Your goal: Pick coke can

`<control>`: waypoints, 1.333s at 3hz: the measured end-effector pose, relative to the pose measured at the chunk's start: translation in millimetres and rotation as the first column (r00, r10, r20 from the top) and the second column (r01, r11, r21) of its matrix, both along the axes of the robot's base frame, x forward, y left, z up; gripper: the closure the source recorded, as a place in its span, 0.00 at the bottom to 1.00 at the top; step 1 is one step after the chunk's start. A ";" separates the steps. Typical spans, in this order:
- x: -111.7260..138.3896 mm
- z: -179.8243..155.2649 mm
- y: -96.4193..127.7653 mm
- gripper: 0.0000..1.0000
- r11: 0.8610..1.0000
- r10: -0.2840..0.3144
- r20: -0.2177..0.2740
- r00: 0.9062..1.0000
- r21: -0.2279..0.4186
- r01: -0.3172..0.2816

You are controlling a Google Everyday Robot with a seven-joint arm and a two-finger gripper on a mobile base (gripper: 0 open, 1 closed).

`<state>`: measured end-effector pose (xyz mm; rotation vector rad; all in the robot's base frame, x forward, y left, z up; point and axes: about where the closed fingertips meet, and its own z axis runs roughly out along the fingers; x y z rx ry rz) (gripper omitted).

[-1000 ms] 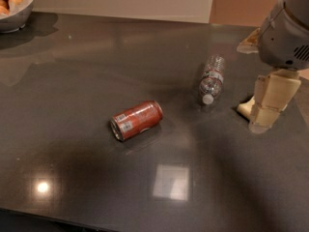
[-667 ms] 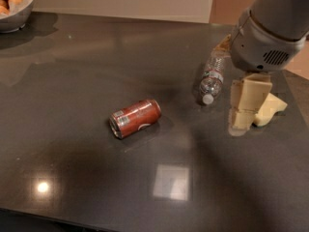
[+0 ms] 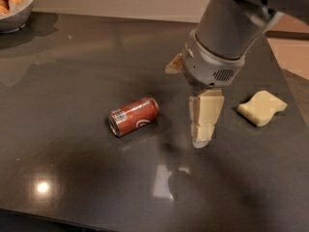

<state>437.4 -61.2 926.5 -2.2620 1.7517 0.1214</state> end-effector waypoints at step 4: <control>23.0 -68.6 86.9 0.00 0.960 0.264 -0.043 0.964 -0.081 -0.266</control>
Offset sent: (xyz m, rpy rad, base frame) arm 0.0261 0.0824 -0.0587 -0.0175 0.0320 0.2348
